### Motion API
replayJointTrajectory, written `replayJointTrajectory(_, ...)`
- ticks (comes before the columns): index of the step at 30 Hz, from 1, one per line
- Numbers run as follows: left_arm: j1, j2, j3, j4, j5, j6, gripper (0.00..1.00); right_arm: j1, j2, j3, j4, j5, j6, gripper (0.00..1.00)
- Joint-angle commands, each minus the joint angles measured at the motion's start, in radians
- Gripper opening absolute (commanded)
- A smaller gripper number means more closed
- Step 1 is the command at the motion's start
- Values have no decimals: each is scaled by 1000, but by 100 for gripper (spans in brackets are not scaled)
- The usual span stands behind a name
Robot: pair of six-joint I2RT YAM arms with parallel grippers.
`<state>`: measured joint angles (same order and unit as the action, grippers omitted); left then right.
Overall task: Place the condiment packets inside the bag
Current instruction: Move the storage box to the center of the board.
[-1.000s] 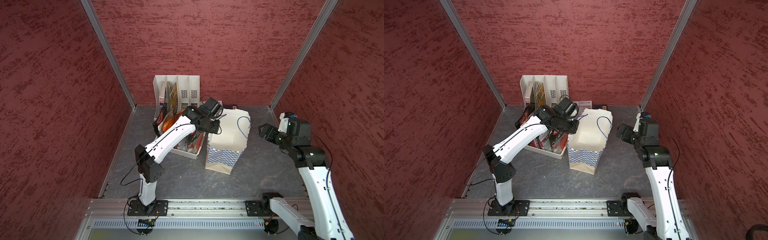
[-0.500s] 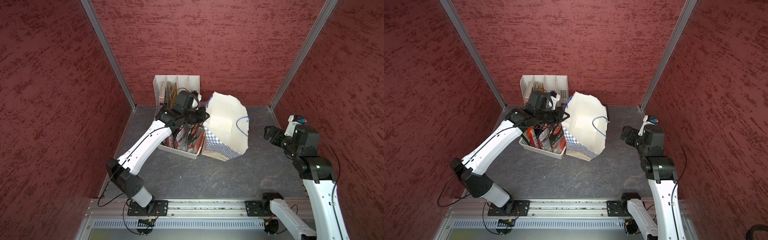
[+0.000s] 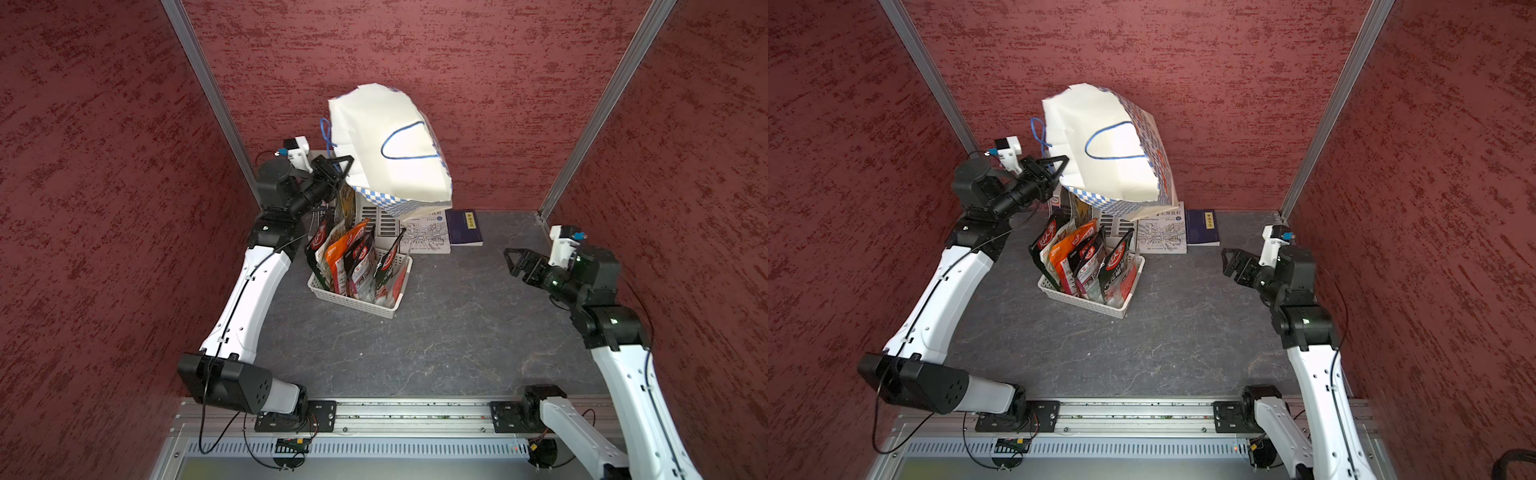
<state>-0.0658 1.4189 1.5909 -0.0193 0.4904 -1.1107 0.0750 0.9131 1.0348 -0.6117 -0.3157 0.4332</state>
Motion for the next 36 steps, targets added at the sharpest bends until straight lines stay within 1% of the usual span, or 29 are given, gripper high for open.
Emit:
replayJointTrajectory(1,117,-47,-21,193,33,-159,0,112,75,-53,124,-96,76,93)
replayJointTrajectory(4,224,-70,-33,256,63,-243,0,263,232,-36,170,-51,98,92)
replayJointTrajectory(6,289,-100,-35,254,74,-257,0,352,370,-1,204,-19,123,91)
replayJointTrajectory(8,347,-134,-38,223,85,-253,0,401,507,61,225,-4,135,90)
replayJointTrajectory(10,408,-174,-42,181,100,-239,0,417,658,137,229,8,142,88)
replayJointTrajectory(13,494,-243,-49,85,114,-200,0,417,849,292,209,18,143,80)
replayJointTrajectory(15,548,-286,-49,20,123,-151,0,417,937,372,198,21,140,75)
replayJointTrajectory(18,614,-344,-41,-87,125,-77,0,417,1026,458,179,56,146,72)
replayJointTrajectory(21,638,-389,-23,-190,103,32,0,417,1088,538,150,76,145,67)
replayJointTrajectory(22,637,-402,-13,-231,94,74,0,417,1118,576,127,75,142,64)
replayJointTrajectory(25,633,-420,-9,-275,92,128,0,417,1189,662,69,88,136,55)
replayJointTrajectory(28,627,-429,6,-332,80,182,0,416,1225,709,37,104,134,46)
replayJointTrajectory(33,608,-454,64,-475,-12,323,0,417,1252,737,5,114,130,41)
replayJointTrajectory(36,594,-464,80,-517,-56,377,0,421,1253,737,8,102,130,38)
